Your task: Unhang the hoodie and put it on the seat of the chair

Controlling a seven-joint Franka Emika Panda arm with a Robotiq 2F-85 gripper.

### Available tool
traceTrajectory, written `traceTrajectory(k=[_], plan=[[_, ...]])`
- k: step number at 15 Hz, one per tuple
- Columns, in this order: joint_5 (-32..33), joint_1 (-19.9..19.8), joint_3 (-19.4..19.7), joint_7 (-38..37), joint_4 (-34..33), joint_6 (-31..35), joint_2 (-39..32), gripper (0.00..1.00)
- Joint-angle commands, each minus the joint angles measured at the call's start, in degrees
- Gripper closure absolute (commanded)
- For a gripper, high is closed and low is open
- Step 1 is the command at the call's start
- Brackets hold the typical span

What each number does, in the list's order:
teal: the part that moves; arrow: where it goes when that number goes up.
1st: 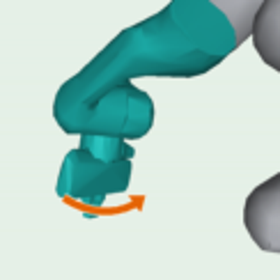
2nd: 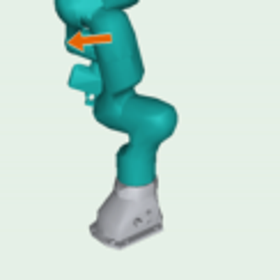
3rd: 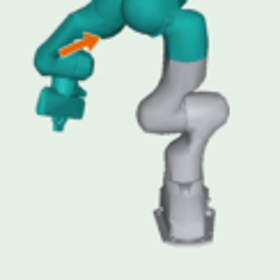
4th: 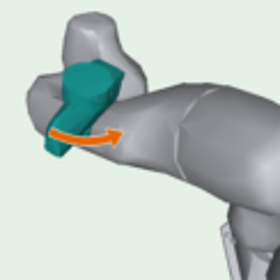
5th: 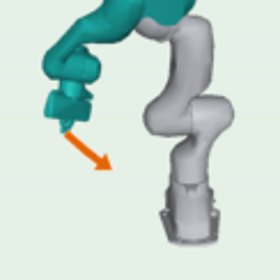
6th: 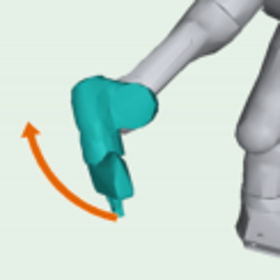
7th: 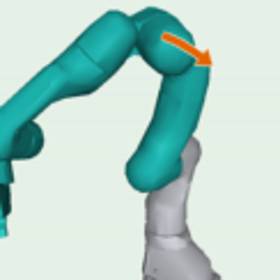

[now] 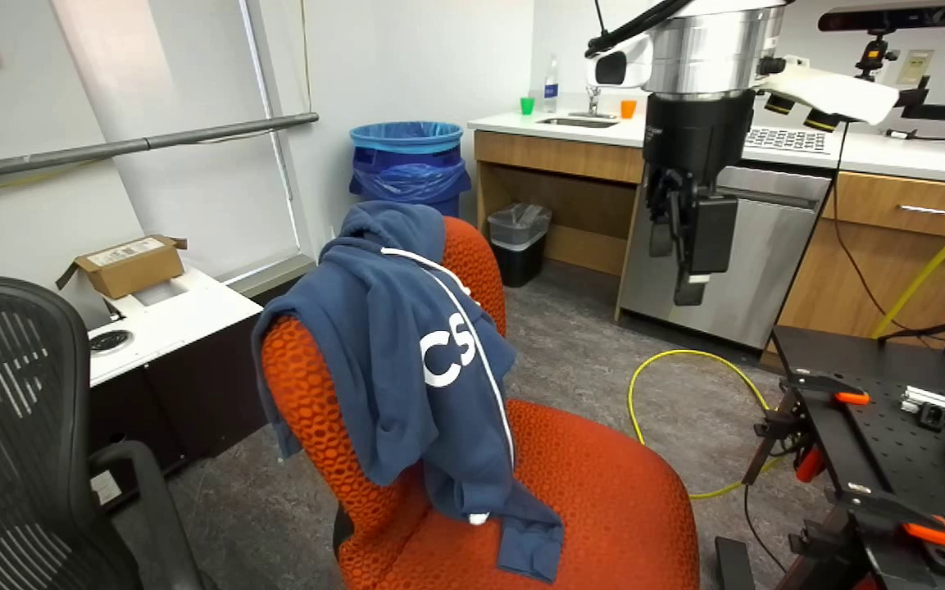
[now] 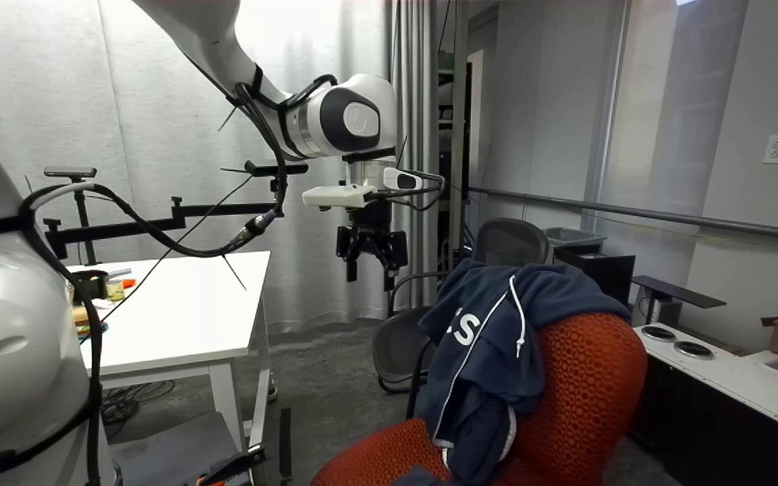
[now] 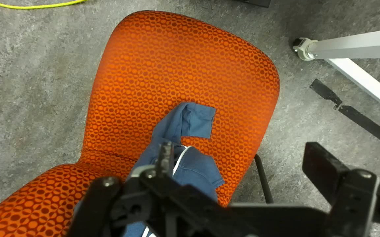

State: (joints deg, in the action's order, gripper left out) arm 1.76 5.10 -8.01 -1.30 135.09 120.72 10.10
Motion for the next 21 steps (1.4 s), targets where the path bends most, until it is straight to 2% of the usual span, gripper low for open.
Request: traceTrajectory(k=[1, 16, 21], plan=[[0.1, 0.5, 0.5, -0.1, -0.1, -0.1, 0.0, 0.00], [0.1, 0.5, 0.5, -0.1, -0.1, -0.1, 0.0, 0.00], [1.5, -0.1, 0.9, 0.1, -1.7, 1.6, -2.3, 0.00]])
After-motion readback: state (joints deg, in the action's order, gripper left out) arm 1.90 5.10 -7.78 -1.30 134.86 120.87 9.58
